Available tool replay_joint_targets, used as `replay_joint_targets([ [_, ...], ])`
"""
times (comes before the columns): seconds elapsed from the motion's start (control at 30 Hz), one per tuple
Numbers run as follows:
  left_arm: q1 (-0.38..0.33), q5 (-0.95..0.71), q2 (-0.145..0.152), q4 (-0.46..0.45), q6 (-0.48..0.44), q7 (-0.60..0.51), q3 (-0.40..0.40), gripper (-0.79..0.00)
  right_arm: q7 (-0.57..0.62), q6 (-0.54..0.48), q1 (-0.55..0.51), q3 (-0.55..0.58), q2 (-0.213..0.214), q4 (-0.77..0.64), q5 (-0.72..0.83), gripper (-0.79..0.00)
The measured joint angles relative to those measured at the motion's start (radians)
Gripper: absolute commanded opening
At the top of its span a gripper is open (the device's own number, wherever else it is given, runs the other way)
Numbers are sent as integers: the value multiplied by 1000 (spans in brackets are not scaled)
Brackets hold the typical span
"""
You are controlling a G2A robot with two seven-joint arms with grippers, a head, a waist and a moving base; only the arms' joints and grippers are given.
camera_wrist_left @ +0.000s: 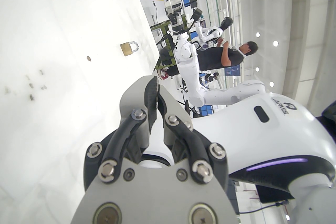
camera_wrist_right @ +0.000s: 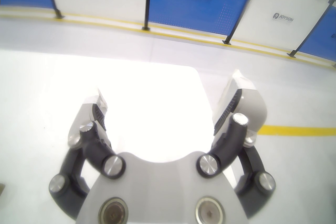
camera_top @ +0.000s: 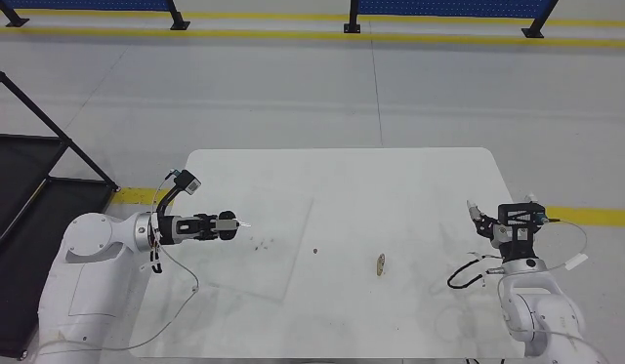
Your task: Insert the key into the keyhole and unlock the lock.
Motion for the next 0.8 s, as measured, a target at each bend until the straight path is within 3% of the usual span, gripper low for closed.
replay_joint_targets([
  [0.2, 0, 0, 0, 0, 0, 0, 0, -785, 7, -13, 2, -14, 0, -20, -19, 0],
  [0.37, 0, 0, 0, 0, 0, 0, 0, -785, 119, -5, -7, -95, -5, -142, -121, 0],
  [0.6, 0, 0, 0, 0, 0, 0, 0, -785, 453, -27, -25, -211, -11, -298, -215, 0],
  [0.8, 0, 0, 0, 0, 0, 0, 0, -785, 783, -36, -2, -280, -21, -375, -137, 0],
])
